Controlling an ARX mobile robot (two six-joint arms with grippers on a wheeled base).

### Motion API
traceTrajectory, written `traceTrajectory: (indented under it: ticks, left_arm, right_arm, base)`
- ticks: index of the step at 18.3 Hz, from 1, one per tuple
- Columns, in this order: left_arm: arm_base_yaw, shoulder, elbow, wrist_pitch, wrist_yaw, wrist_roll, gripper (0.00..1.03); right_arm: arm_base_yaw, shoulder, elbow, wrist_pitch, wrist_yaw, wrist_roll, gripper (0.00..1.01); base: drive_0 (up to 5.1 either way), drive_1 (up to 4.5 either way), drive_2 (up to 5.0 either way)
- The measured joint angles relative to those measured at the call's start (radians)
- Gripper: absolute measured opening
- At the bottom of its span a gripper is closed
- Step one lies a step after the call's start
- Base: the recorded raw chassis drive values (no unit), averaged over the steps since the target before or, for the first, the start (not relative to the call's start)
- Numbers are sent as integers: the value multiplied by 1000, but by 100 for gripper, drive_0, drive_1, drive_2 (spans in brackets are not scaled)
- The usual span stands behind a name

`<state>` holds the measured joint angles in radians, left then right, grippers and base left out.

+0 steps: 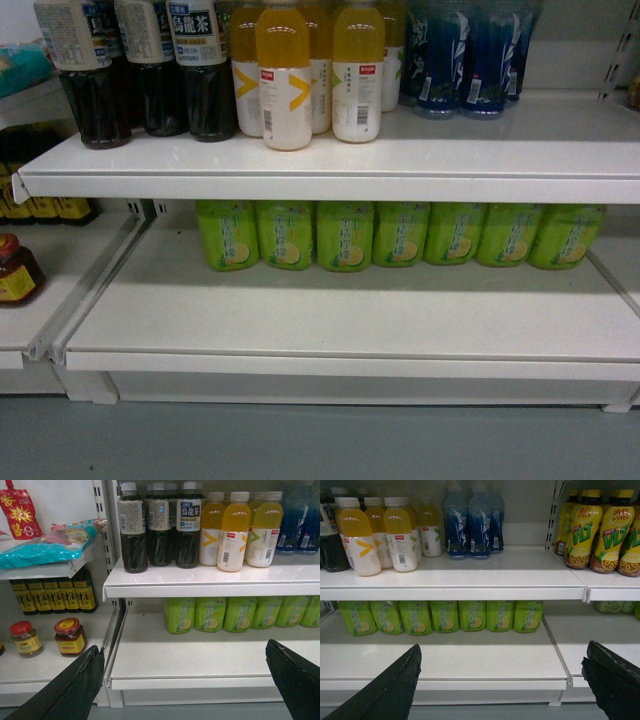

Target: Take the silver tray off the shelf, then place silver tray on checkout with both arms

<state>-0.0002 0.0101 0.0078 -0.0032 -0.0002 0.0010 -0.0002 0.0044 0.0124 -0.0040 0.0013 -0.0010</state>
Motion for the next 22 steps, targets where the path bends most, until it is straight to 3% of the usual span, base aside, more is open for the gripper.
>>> traceTrajectory:
  ticks: [22]
  left_arm:
    - [0, 0, 0, 0, 0, 0, 98]
  right_arm:
    - [0, 0, 0, 0, 0, 0, 98]
  base:
    - [0, 0, 0]
